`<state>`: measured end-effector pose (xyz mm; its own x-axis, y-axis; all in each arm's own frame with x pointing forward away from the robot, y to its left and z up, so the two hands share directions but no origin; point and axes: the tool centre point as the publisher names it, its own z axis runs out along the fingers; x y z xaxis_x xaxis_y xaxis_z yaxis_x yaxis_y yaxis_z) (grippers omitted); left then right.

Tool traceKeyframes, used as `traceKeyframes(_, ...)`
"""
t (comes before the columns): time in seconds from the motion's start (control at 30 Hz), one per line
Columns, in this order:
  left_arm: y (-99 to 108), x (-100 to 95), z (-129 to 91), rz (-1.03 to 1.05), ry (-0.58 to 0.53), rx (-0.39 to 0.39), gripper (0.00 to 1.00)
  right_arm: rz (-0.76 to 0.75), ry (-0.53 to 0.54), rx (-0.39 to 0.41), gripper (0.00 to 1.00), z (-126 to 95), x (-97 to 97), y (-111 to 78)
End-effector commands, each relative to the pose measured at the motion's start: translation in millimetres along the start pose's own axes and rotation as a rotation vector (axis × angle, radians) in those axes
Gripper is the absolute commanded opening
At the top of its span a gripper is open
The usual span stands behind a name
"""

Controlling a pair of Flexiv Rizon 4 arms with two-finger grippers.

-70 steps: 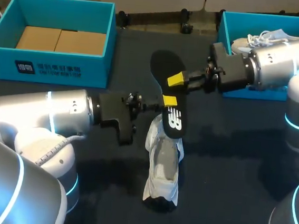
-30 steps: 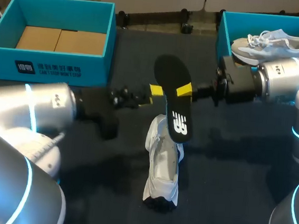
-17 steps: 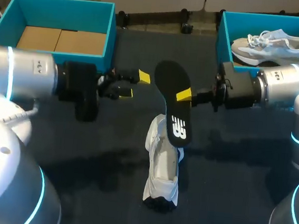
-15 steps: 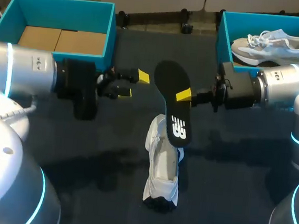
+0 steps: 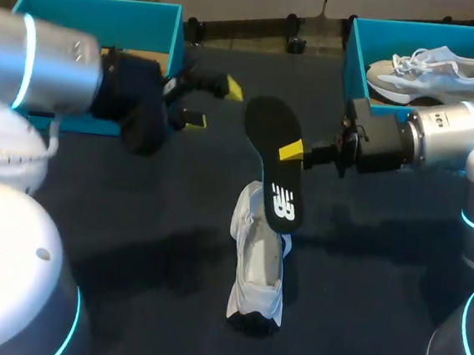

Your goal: Take the shoe out of the shoebox, open the shoe tongue, remove and reinsert the insole, then place the shoe into the shoebox

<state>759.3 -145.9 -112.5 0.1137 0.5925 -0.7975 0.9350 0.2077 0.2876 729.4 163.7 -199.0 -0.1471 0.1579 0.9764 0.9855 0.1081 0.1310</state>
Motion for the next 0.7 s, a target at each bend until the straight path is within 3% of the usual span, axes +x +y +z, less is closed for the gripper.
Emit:
traceKeyframes(0.03,34,-22.9,16,0.028,0.296,0.130,1.00,0.000,-0.002,-0.002,0.00,1,-0.2,-0.5)
traceKeyframes(0.27,42,-33.9,16,0.081,0.467,0.260,1.00,0.000,-0.002,-0.002,0.00,1,-0.2,-0.5)
traceKeyframes(0.53,41,-40.9,31,0.198,0.680,0.271,1.00,0.000,-0.002,-0.002,0.00,1,-0.2,-0.5)
traceKeyframes(0.7,42,-41.6,46,0.159,0.786,0.274,1.00,0.000,-0.002,-0.002,0.00,1,-0.2,-0.5)
